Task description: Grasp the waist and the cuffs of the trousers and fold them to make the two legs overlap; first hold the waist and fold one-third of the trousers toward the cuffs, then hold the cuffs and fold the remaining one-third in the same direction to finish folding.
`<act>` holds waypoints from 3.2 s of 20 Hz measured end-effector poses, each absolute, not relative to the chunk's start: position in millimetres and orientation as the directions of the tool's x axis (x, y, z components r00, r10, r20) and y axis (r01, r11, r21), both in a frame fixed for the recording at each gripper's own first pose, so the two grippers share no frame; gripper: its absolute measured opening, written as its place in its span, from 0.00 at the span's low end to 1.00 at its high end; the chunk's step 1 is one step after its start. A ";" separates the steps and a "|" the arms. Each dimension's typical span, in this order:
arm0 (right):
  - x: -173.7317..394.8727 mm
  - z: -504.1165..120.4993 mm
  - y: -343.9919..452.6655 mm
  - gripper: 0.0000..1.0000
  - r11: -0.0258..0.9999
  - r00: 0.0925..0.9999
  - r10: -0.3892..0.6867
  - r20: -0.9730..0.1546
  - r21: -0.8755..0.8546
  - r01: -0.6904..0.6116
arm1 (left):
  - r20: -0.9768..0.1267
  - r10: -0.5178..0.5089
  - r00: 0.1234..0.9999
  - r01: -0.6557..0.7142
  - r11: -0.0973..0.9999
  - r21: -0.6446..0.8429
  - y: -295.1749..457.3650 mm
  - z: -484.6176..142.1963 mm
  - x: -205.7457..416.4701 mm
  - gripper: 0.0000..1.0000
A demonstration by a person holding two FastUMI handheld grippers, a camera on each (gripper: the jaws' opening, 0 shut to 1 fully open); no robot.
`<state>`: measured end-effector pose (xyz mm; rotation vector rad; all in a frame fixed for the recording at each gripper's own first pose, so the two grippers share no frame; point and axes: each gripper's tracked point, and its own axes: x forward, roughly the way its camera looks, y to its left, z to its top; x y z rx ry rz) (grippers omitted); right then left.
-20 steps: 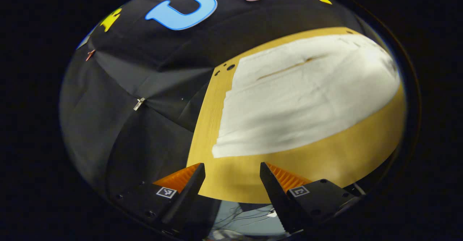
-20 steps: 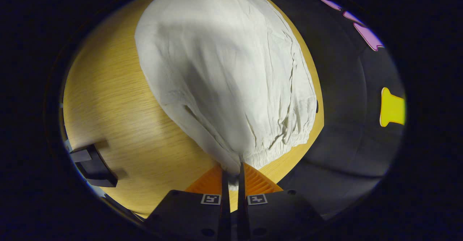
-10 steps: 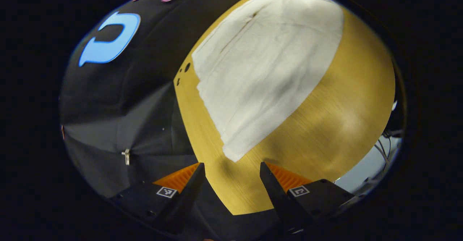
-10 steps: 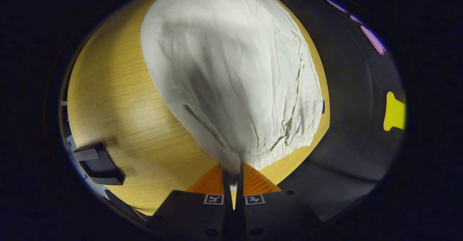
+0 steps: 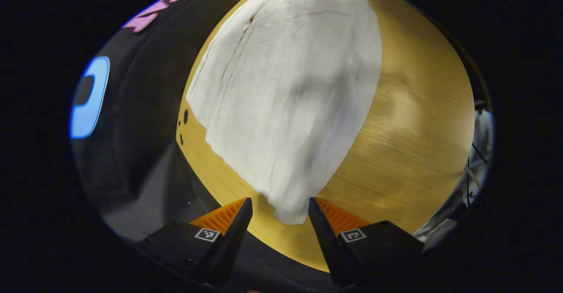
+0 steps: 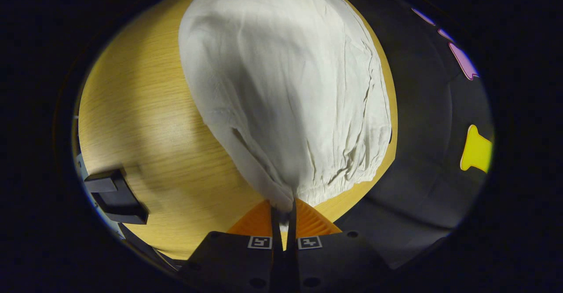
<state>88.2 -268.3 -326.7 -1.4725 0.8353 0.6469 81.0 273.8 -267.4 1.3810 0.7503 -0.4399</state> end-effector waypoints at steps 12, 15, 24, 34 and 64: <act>91.9 -324.6 -270.9 0.06 0.007 0.649 -0.087 -0.755 -0.652 -0.758 | -0.779 0.166 0.605 0.766 0.144 0.626 271.7 -280.2 94.4 0.08; 93.6 -323.6 -270.9 0.06 0.070 0.639 -0.091 -0.764 -0.645 -0.761 | -0.768 0.148 0.623 0.741 0.202 0.640 266.2 -277.5 96.7 0.06; 126.9 -264.0 -265.0 0.06 0.277 0.787 -0.060 -0.614 -0.768 -0.577 | -0.599 0.102 0.794 0.533 0.357 0.767 228.0 -203.2 111.3 0.06; 224.1 -200.5 -251.6 0.06 0.552 0.873 -0.076 -0.482 -0.749 -0.366 | -0.451 0.057 0.891 0.405 0.352 0.844 206.6 -113.3 224.2 0.05; 328.6 -221.1 -294.4 0.98 0.987 0.795 -0.155 -0.586 -0.051 0.155 | -0.249 0.117 0.961 -0.042 0.957 0.286 115.6 -93.1 306.8 0.96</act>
